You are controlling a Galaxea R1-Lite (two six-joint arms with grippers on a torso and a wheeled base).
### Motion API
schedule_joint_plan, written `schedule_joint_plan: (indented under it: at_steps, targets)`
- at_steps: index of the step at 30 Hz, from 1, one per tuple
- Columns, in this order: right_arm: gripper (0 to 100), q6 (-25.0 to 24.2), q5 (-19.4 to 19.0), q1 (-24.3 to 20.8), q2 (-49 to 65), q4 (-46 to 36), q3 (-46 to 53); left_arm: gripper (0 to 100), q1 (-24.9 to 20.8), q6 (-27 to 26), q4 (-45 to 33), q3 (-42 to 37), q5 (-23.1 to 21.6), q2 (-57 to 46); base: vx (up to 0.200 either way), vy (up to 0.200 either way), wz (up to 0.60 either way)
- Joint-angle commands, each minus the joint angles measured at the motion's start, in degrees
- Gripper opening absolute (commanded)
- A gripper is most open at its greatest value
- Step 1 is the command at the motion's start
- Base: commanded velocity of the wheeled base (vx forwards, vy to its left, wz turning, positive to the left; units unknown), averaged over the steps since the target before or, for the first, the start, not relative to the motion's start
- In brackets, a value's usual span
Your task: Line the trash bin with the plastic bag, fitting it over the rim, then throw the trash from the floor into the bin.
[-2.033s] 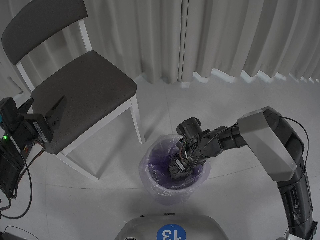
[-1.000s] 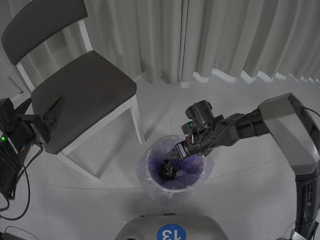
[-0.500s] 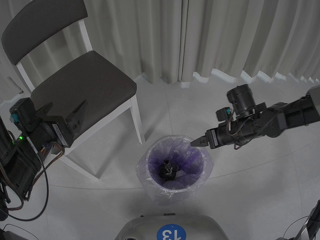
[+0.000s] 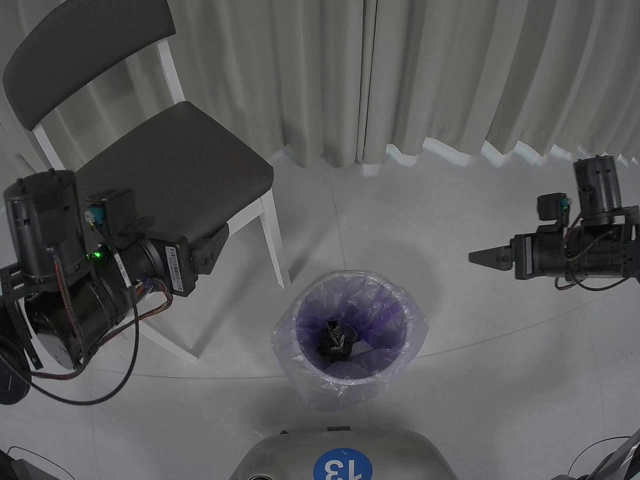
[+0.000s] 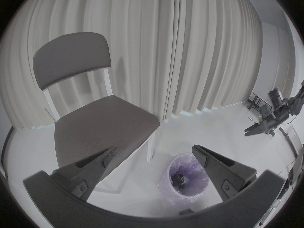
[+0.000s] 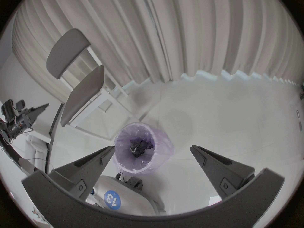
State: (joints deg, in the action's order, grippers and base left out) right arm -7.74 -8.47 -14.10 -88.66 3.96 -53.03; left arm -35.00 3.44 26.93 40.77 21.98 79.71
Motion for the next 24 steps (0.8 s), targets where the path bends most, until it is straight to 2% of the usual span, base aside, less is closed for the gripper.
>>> schedule_joint_plan:
  at_steps: [1,3,4,5,6,7,9,10,12,15,18,21,24]
  targets:
    - [100,0.0,1.5,3.0,5.3,0.3,2.0,100,0.6,0.8,-2.9,0.4,-0.1,3.4,0.0,0.0,0.0]
    - [100,-0.2,5.2,3.4,5.2,1.0,2.6,100,0.6,0.9,-6.5,0.5,-0.2,4.3,0.0,0.0,0.0]
    - [100,-0.3,5.7,3.4,5.2,1.4,2.8,100,0.6,0.9,-7.1,0.5,-0.2,4.5,0.0,0.0,0.0]
    - [100,-0.7,7.6,3.5,5.6,4.4,4.6,100,0.5,1.6,-9.2,0.7,-0.4,5.7,0.0,0.0,0.0]
    - [100,-0.7,7.9,3.4,6.2,6.7,6.3,100,0.4,2.0,-9.8,0.8,-0.4,6.5,0.0,0.0,0.0]
    - [100,-0.7,7.7,3.4,7.5,11.1,9.7,100,0.1,2.6,-10.1,0.5,-1.1,7.7,0.0,0.0,0.0]
    - [100,-0.6,7.6,3.4,7.9,12.6,10.9,100,0.0,2.7,-10.1,0.2,-1.3,8.1,0.0,0.0,0.0]
    - [100,-0.5,7.5,3.3,9.0,17.3,14.5,100,-0.5,2.8,-10.3,-0.9,-2.6,9.6,0.0,0.0,0.0]
    - [100,-0.3,7.0,3.3,9.4,19.5,16.6,100,-0.7,2.8,-10.1,-2.4,-3.6,12.3,0.0,0.0,0.0]
    - [100,-0.2,5.8,3.5,8.8,19.5,17.3,100,-1.0,3.1,-9.6,-3.0,-4.7,16.5,0.0,0.0,0.0]
    - [100,-0.2,4.3,3.8,6.9,19.6,17.9,100,-2.5,6.1,-7.8,-2.4,-5.4,24.2,0.0,0.0,0.0]
    - [100,-0.2,3.8,3.8,4.0,20.0,18.1,100,-3.4,8.9,-2.5,-2.6,-5.5,30.3,0.0,0.0,0.0]
    - [100,0.0,3.8,3.5,0.2,20.1,18.0,100,-3.0,9.0,4.0,-3.3,-5.5,35.1,0.0,0.0,0.0]
